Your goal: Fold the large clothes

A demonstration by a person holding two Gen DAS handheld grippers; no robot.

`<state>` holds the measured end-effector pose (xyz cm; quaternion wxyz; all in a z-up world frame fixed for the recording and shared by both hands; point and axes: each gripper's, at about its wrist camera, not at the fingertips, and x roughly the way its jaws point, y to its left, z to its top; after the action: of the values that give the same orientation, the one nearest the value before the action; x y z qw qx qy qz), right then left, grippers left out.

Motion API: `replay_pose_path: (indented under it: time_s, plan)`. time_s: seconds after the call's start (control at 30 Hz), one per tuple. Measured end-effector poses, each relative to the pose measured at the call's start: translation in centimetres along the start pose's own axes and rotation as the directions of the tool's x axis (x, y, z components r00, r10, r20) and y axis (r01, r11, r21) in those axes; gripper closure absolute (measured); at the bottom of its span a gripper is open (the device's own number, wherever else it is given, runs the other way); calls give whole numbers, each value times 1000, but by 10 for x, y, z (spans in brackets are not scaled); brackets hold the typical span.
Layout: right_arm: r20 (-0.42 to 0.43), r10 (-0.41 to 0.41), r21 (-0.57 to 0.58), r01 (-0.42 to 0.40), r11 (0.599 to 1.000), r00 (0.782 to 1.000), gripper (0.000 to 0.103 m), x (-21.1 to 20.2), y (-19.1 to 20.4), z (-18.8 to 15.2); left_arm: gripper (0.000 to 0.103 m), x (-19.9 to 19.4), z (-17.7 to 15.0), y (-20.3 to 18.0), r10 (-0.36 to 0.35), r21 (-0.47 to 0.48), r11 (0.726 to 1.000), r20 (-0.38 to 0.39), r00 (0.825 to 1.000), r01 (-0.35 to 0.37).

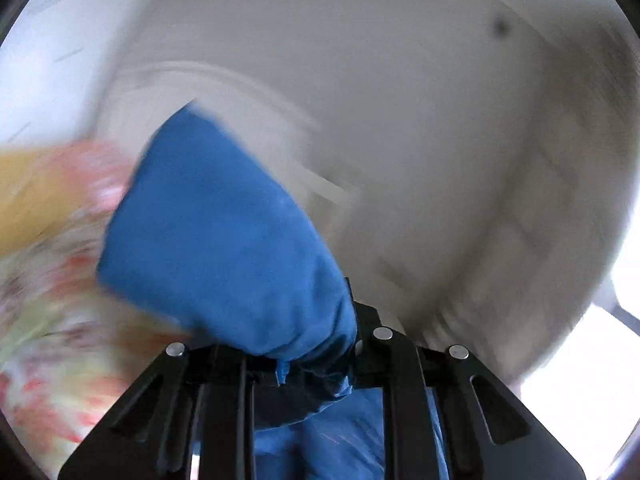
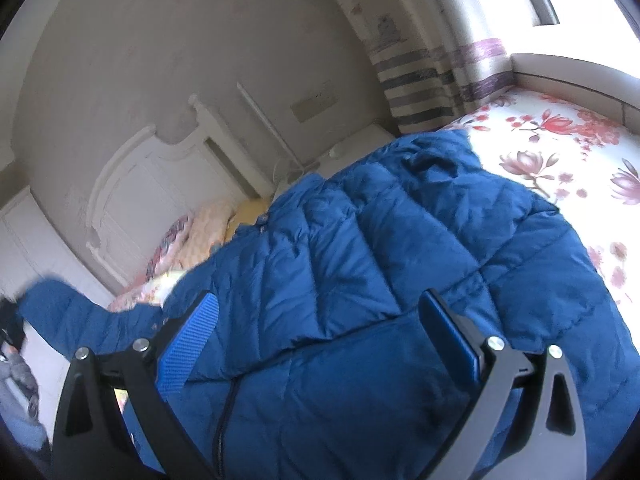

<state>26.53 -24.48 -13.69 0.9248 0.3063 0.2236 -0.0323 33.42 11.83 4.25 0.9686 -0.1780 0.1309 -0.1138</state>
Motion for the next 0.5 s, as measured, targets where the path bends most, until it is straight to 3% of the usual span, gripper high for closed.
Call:
replay_pose_path:
  time_s: [0.07,0.13,0.17,0.2,0.23,0.27,0.3,0.33,0.37,0.43,0.47,0.5]
  plan:
    - [47,9,44,-11,999,999,3,-8,-7,1,87,26,-29,-66,-65,127,989,-78,995,75]
    - [75,25,105,-33,994,997,3,-14,-19,3,87,61,-71,-115,-85,216,967,-218,972,133]
    - [82,29,127,-39,991,996,3,-15,-23,3,85,83,-99,-135,-75,241,958,-306,949,154]
    - [93,33,157,-48,986,995,3,-18,-30,3,81,110,-135,-152,-59,257,948,-432,900,186]
    - [103,42,183,-60,981,994,3,-20,-36,4,79,125,-158,-159,-44,265,942,-505,862,203]
    - [109,49,199,-70,978,993,3,-21,-39,4,77,143,-190,-165,-14,276,935,-595,804,220]
    - [118,57,218,-82,973,991,3,-23,-44,4,74,152,-209,-166,1,277,933,-642,767,230]
    - [124,66,234,-94,968,990,3,-24,-48,4,74,154,-230,-167,17,293,926,-662,749,238]
    - [127,73,243,-102,965,989,3,-25,-50,4,74,149,-237,-169,39,336,913,-638,769,232]
    - [129,83,251,-114,961,988,3,-26,-52,4,74,140,-229,-171,32,351,901,-639,769,255]
    - [127,84,248,-114,962,988,3,-26,-51,4,74,126,-213,-169,2,327,909,-622,783,258]
    - [122,85,242,-113,964,989,3,-25,-50,4,73,106,-195,-162,-49,290,920,-578,815,262]
